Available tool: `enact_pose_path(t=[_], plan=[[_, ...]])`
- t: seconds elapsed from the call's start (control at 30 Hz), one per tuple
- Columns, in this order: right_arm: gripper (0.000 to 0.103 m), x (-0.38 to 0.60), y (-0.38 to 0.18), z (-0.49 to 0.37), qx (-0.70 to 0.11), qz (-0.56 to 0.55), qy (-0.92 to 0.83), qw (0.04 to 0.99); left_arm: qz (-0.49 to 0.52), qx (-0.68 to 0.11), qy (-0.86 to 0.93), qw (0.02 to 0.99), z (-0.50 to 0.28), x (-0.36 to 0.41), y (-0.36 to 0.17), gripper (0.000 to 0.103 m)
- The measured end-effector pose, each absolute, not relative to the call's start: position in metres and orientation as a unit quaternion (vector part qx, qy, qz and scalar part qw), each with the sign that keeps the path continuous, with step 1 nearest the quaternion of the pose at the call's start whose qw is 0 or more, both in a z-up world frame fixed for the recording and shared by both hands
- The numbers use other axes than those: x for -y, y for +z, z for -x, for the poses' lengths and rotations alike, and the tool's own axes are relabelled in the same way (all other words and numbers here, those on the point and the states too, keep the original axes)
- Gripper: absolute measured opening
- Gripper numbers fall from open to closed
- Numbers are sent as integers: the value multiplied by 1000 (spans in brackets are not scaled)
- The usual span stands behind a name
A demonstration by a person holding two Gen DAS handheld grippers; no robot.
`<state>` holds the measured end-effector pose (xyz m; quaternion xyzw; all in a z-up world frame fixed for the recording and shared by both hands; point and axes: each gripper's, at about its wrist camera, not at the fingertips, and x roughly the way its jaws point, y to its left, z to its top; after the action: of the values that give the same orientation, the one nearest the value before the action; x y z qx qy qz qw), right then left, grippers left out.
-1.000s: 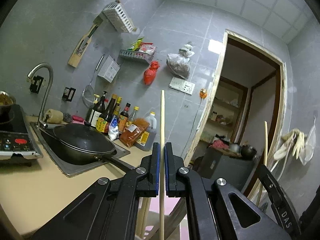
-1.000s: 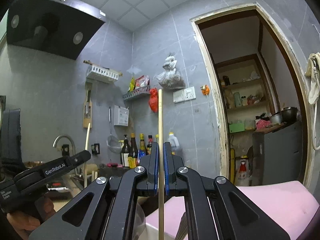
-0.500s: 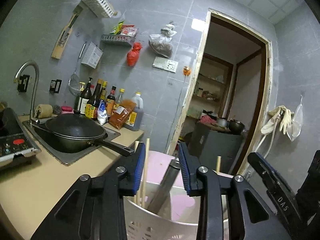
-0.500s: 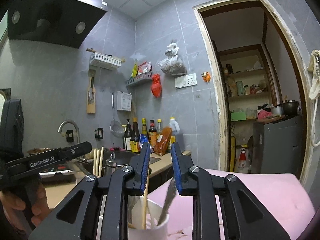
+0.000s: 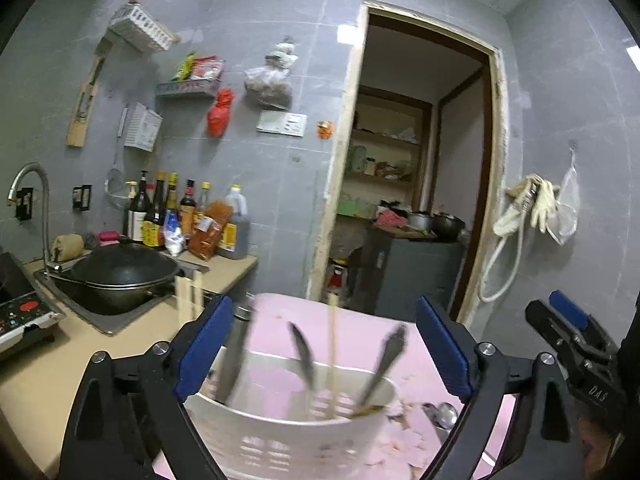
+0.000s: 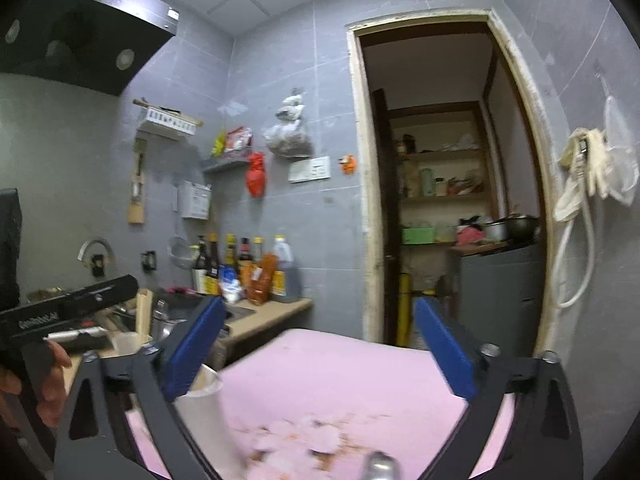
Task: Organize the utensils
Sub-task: 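Lower both chopsticks into the caddy and open both tools, then move both tools back down to the silver knife and spoon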
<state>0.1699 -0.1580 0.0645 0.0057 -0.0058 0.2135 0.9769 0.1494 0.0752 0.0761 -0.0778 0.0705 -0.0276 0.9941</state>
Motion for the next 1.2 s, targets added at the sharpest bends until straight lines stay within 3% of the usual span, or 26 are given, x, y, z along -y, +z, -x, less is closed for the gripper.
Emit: enact_pose_path(t=[0.33,0.83,1.0,1.07,1.2], plan=[[103,229,46,-158,-47,33,144,988,39,-125,-86,988,-155,-3,54,92],[102,239,-30,-169,-259,68,176,947,-4,-313,-124,941,-196,55,-16,92],[97,235,-43,-177,-312,67,190,928,1,-370,-135,919,-215,57,-35,91],[90,235,-47,-181,-332,61,199,920,9,-392,-142,909,-222,56,-41,90],[75,230,-56,-188,-364,64,206,906,26,-426,-151,892,-234,53,-53,76]])
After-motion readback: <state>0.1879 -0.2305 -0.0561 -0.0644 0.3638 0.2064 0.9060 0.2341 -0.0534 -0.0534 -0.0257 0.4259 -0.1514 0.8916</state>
